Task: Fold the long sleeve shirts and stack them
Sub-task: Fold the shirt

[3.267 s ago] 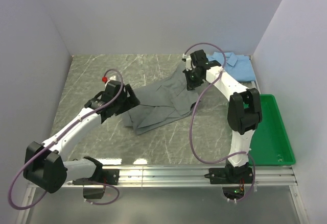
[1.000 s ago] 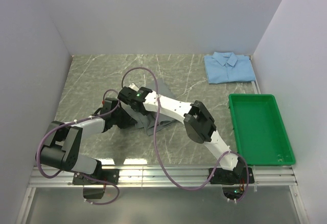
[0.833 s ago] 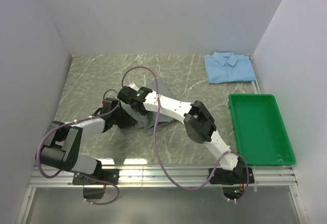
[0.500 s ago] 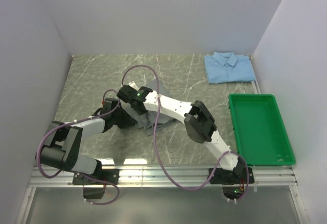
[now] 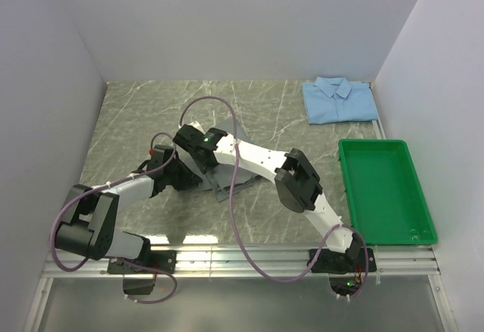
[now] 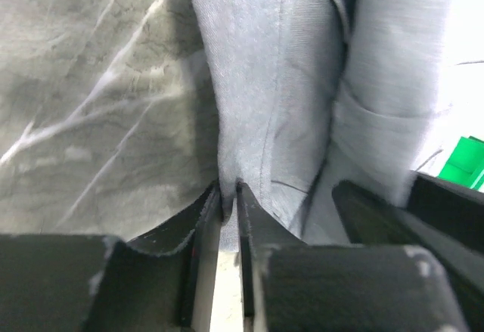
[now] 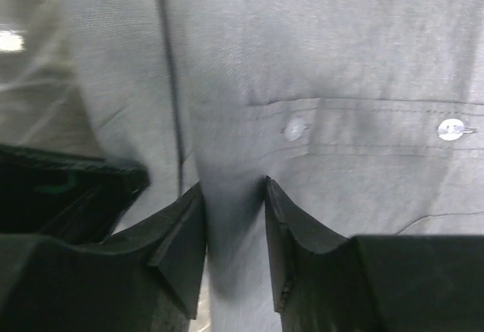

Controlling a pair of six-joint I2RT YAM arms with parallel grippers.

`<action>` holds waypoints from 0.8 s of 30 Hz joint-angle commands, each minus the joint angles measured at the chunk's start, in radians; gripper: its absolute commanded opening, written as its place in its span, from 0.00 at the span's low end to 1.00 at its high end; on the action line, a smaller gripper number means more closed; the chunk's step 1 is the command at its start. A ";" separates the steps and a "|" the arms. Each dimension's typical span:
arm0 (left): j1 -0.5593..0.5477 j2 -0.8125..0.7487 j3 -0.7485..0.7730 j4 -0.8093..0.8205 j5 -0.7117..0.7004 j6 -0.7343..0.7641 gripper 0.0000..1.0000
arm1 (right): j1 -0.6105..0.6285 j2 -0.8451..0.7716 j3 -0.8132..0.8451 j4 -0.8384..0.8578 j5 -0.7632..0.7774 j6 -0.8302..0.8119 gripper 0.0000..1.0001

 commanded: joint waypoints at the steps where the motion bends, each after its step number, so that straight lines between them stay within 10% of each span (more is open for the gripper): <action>1: 0.001 -0.066 0.037 -0.058 -0.046 0.020 0.22 | 0.000 -0.165 0.004 0.064 -0.063 0.015 0.44; 15: 0.022 -0.265 0.191 -0.305 -0.166 0.091 0.62 | -0.176 -0.624 -0.606 0.426 -0.497 0.142 0.42; 24: 0.021 -0.088 0.324 -0.161 0.001 0.076 0.47 | -0.264 -0.601 -0.910 0.797 -0.852 0.274 0.36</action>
